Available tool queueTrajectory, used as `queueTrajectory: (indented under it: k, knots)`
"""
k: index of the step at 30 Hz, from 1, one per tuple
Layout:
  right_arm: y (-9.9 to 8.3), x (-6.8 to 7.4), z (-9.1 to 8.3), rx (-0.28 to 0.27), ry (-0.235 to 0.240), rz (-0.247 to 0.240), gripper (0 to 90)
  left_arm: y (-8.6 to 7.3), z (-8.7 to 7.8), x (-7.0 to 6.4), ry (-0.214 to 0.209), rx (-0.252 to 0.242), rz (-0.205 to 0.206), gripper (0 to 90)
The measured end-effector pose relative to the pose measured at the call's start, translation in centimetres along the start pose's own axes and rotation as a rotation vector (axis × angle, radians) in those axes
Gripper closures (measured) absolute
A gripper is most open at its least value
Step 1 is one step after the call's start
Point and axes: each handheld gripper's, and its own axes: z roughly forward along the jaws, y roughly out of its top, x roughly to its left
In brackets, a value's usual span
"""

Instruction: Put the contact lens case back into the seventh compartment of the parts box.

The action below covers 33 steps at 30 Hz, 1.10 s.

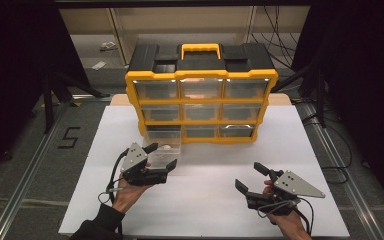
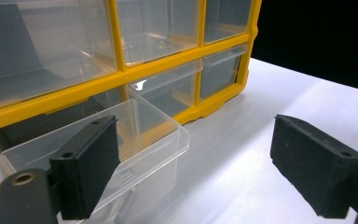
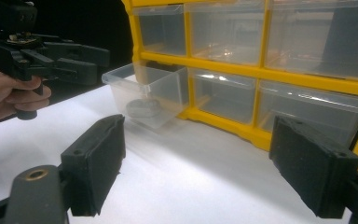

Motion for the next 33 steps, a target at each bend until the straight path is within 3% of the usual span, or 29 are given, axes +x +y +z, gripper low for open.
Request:
queueTrajectory:
  k: [10, 13, 19, 29, 33]
  knots:
    - [0.0, 0.0, 0.0, 0.001, -0.001, -0.002, 19.3, -0.5, -0.3, -0.1, 0.005, 0.019, 0.013, 15.3]
    - [0.0, 0.0, 0.0, 0.001, 0.001, 0.0, 19.3, -0.8, -0.2, 0.0, -0.001, 0.028, 0.001, 15.5]
    - [0.0, 0.0, 0.0, 0.003, 0.001, -0.001, 19.3, -1.2, -0.1, -0.1, -0.004, 0.066, 0.03, 15.6]
    - [0.0, -0.1, -0.1, -0.002, 0.001, 0.007, 19.3, -1.5, 0.0, -0.2, -0.014, 0.127, 0.022, 16.1]
    - [0.0, 0.0, -0.1, -0.001, 0.003, 0.006, 19.3, -1.6, 0.3, 0.0, -0.044, 0.176, 0.004, 16.2]
